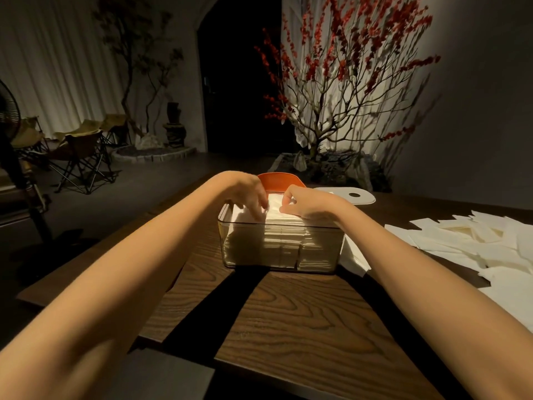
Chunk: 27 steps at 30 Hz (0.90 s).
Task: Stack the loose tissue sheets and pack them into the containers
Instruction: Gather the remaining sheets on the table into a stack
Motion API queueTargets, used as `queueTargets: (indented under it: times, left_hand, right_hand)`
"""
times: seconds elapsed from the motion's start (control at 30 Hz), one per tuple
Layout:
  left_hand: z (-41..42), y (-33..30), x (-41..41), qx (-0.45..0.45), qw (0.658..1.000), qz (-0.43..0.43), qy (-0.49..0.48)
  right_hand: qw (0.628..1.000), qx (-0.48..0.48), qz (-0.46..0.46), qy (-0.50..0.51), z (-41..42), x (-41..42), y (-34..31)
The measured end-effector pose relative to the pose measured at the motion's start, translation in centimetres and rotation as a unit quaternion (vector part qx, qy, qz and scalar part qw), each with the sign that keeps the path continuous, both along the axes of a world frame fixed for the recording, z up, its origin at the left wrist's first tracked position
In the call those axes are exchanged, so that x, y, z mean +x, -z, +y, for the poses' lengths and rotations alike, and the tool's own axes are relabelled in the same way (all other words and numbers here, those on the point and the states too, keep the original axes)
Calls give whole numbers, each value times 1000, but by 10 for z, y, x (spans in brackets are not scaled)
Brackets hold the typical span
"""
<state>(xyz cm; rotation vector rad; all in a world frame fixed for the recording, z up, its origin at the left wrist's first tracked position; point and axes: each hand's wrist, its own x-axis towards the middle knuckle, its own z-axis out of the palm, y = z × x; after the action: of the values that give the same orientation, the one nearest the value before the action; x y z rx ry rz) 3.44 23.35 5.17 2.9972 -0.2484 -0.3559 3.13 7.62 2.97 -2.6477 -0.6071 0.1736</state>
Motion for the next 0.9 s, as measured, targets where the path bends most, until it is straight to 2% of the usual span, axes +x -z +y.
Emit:
queueTargets:
  times: [0.07, 0.17, 0.3, 0.7, 0.9]
  left_hand:
    - [2, 5, 1, 20, 998, 58, 2]
    - [2, 11, 1, 38, 997, 69, 6]
    - [6, 2, -1, 1, 996, 88, 2]
    - [1, 14, 0, 67, 996, 53, -6]
    - [7, -1, -8, 6, 998, 57, 3]
  right_hand:
    - [1000, 6, 3, -2, 0, 1, 0]
    - [1000, 11, 4, -1, 0, 1, 0]
    - [1000, 11, 0, -8, -1, 2, 1]
    - [1000, -3, -20, -12, -2, 3, 3]
    - [998, -48, -52, 3, 0, 11, 11]
